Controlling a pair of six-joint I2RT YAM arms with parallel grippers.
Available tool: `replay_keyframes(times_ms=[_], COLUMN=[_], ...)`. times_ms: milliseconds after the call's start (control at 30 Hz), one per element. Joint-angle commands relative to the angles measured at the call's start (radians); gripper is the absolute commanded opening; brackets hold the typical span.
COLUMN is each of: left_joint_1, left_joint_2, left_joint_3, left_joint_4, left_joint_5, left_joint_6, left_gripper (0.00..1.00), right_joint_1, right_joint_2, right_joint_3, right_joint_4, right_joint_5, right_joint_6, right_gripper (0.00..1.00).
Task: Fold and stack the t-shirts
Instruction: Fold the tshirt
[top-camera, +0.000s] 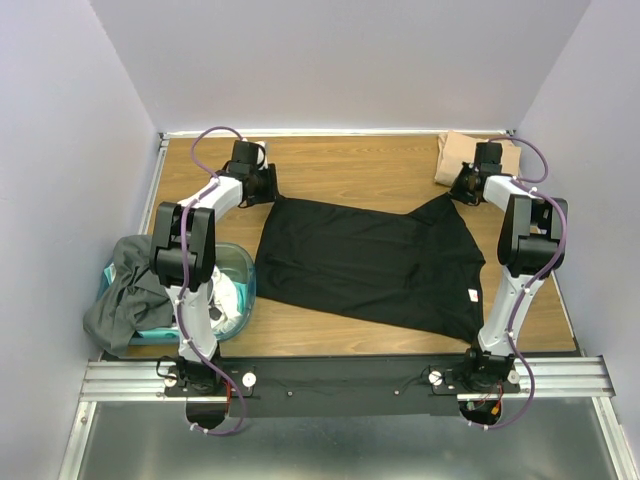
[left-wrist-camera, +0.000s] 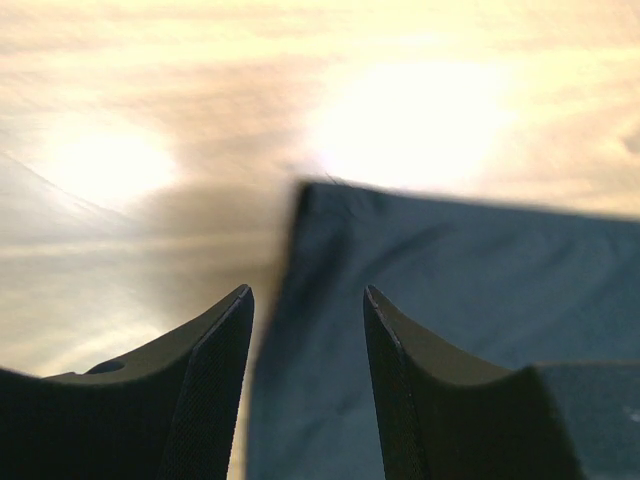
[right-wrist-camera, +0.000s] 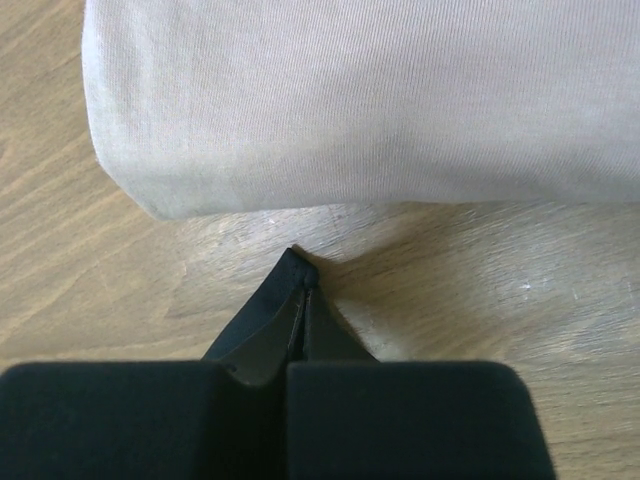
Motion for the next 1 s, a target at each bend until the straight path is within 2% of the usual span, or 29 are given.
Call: replay_keyframes(times_ms=[0, 400, 967], left_joint_1=[0.007, 0.007, -0.019], left_joint_2=[0.051, 0.149, 0.184], left_joint_3=[0.068, 0.159, 0.163], left_joint_4=[0.009, 0.017, 0.021], left_joint_5=[-0.074, -0.025, 0.012], left_joint_6=[0.025, 0.021, 0.013], left_gripper=[0.56, 0.55, 0.4], right_joint_1=[-0.002, -0.002, -0.003], right_joint_2=[-0.038, -0.069, -0.1], right_joint_3=[-0.021, -0.065, -0.099], right_joint_4=[0.016, 0.018, 0.016], right_joint_5=[-0.001, -0.03, -0.039], right_joint_6=[-0.019, -0.008, -0.003], right_gripper=[0.01, 0.0, 0.0])
